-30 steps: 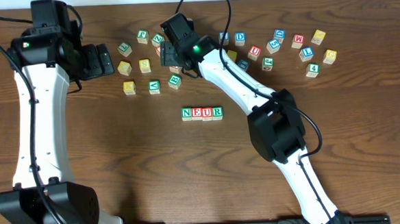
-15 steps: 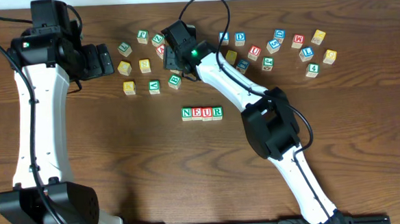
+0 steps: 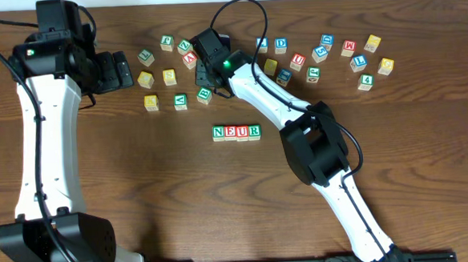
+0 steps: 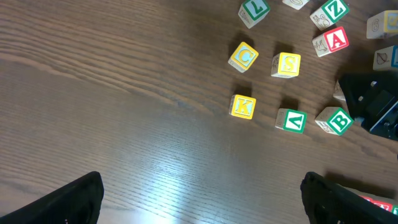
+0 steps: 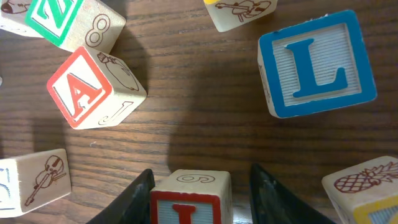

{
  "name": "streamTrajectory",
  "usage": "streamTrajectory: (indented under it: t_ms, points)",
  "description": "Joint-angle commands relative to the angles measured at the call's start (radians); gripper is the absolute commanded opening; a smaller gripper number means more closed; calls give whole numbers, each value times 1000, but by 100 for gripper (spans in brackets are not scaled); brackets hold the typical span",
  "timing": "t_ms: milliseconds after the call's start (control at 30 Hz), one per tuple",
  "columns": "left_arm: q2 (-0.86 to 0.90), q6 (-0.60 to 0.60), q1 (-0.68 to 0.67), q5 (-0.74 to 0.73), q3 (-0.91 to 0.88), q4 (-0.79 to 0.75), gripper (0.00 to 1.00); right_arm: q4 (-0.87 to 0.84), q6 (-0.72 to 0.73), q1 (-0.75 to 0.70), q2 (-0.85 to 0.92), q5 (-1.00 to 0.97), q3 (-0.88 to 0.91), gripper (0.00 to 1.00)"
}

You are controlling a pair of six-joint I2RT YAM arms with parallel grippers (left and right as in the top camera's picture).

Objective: Spell out NEURIPS
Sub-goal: 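Grasp the red I block with the right gripper and lift it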

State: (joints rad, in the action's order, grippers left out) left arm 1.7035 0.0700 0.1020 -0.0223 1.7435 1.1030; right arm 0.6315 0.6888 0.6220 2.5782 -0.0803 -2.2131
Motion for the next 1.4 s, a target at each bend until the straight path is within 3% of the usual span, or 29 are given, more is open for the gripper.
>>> streamTrajectory:
  t_ms: [0, 167, 333, 533, 967, 1367]
  points:
    - [-11, -13, 4, 12, 10, 4, 100, 16, -17, 5, 4, -19, -16, 41]
    - [-11, -13, 4, 12, 10, 4, 100, 19, -128, 1, 4, -23, -16, 40]
    - [-11, -13, 4, 12, 10, 4, 100, 15, -337, -1, 4, -27, -16, 41]
    - [-11, -13, 4, 12, 10, 4, 100, 15, -436, -1, 3, -49, -16, 41]
    - [-11, -13, 4, 12, 10, 4, 100, 30, -444, 1, -21, -49, -18, 30]
    - [-11, -13, 4, 12, 10, 4, 100, 123, -451, -4, -188, -49, -18, 25]
